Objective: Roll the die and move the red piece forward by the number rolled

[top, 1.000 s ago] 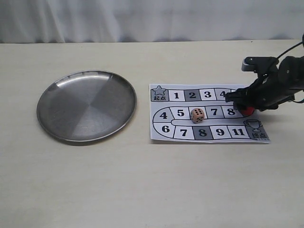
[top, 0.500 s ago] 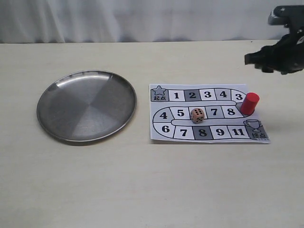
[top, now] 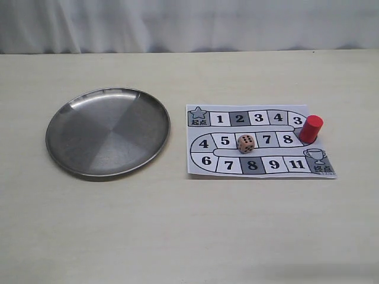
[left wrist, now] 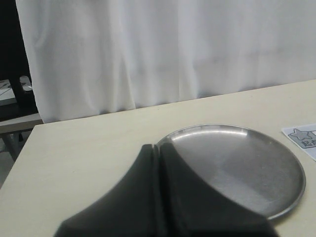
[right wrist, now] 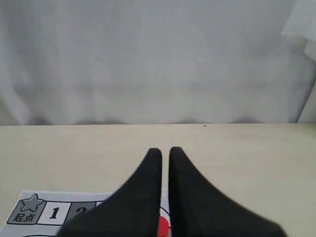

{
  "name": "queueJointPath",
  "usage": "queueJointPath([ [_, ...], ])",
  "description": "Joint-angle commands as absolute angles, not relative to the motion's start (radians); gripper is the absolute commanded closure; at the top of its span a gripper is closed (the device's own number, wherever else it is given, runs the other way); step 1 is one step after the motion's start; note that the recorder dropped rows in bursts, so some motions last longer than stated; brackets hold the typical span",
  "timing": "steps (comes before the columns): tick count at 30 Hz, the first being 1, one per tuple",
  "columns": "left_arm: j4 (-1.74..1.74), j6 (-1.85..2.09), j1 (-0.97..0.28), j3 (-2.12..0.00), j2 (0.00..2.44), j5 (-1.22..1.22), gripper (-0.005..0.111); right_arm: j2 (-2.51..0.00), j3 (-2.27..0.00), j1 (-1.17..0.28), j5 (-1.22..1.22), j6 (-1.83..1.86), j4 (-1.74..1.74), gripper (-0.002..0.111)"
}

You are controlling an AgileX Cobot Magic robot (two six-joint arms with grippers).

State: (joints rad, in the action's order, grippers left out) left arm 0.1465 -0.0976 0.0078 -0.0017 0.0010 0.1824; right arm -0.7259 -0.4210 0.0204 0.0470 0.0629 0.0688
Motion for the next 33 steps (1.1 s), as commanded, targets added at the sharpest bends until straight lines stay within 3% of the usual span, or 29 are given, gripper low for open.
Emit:
queueJointPath([
  [1,0.144,-0.099,-0.001,0.000,0.000,0.173,0.107,-0.487,-0.285,0.021,0.059,0.063,0.071,0.104],
  [12,0.144,-0.099,-0.001,0.000,0.000,0.173,0.107,-0.204,-0.038,0.021,0.081,0.030,0.071,0.104],
  [33,0.144,-0.099,-0.001,0.000,0.000,0.173,0.107,-0.183,0.000,0.021,0.069,0.028,0.071,0.104],
])
